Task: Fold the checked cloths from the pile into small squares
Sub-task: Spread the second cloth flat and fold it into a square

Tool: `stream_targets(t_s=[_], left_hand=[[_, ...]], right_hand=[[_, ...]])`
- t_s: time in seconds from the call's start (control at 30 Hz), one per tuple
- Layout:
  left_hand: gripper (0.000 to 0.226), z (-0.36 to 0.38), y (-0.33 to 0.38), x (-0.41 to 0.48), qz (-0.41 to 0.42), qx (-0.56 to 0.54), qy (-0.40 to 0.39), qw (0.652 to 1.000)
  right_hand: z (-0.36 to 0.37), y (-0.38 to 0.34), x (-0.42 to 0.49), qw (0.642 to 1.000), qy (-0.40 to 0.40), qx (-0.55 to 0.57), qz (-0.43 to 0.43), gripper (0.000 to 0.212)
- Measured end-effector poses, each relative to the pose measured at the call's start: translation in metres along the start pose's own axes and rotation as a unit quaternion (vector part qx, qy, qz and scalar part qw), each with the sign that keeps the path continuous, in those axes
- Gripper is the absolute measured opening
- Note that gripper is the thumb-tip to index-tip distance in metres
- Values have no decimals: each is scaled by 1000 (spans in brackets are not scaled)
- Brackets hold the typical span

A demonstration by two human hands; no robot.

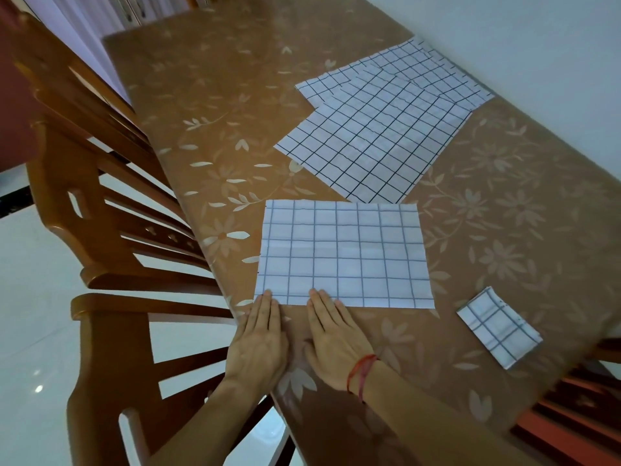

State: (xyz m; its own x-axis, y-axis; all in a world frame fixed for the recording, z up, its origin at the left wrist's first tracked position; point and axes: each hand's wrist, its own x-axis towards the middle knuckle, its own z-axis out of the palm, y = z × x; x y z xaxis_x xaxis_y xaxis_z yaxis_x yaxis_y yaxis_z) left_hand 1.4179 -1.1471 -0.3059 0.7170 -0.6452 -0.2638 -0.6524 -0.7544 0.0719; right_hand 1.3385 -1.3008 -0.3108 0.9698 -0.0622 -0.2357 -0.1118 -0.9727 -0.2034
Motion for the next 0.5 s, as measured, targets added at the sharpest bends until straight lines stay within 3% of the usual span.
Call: stream_targets(t_s=[0.5], left_hand=[[71, 3, -4, 1, -26, -8, 9, 1000]], right_hand=[[-9, 86, -75, 984, -7, 30, 178, 81]])
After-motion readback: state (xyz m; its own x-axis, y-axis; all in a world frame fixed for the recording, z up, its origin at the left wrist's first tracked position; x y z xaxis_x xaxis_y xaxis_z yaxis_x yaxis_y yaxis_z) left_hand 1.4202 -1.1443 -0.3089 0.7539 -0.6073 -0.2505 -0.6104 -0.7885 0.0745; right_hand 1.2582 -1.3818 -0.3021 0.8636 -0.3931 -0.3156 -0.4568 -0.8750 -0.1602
